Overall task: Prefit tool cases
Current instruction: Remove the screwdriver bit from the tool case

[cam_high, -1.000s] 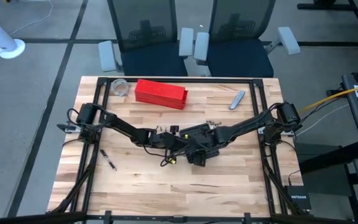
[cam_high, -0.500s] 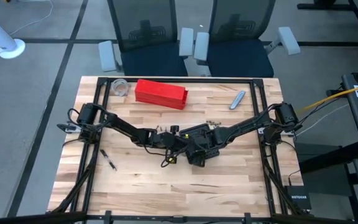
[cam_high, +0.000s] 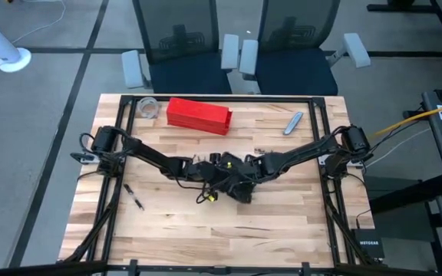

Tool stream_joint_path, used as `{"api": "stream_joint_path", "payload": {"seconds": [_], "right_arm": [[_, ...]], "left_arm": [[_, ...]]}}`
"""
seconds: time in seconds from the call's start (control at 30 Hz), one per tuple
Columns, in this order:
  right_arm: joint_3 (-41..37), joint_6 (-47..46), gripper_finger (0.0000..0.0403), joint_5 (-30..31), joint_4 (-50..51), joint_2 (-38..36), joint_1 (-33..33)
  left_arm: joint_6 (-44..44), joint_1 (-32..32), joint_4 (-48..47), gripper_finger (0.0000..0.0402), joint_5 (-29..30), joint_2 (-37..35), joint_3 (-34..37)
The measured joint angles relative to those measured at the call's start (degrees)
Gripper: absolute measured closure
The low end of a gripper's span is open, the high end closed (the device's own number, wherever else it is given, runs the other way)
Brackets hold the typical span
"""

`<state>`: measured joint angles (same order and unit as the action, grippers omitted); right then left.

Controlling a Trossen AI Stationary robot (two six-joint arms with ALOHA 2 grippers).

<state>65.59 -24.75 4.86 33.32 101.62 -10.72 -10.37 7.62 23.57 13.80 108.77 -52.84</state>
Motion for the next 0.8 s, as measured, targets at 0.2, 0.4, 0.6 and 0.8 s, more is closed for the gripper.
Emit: {"api": "stream_joint_path", "payload": {"seconds": [0.2, 0.4, 0.6, 0.8], "right_arm": [[0.0, 0.7, 0.0402, 1.4, 1.4, -1.4, 1.0], [-0.6, 0.6, 0.0403, 11.5, 11.8, -8.0, 5.3], [-10.8, -2.4, 0.0403, 11.9, 14.3, -18.2, 15.1], [-19.1, -1.5, 0.0393, 2.4, 8.6, -25.3, 22.7]], "left_arm": [[-3.0, -0.2, -4.0, 0.0401, 0.5, -3.0, 0.1], [-1.4, -0.1, -8.8, 0.0401, 1.5, -4.9, 0.1], [-0.1, -0.1, -15.5, 0.0401, 1.9, -10.1, 0.8], [3.5, -0.1, -17.5, 0.0401, 2.1, -14.0, 4.0]]}}
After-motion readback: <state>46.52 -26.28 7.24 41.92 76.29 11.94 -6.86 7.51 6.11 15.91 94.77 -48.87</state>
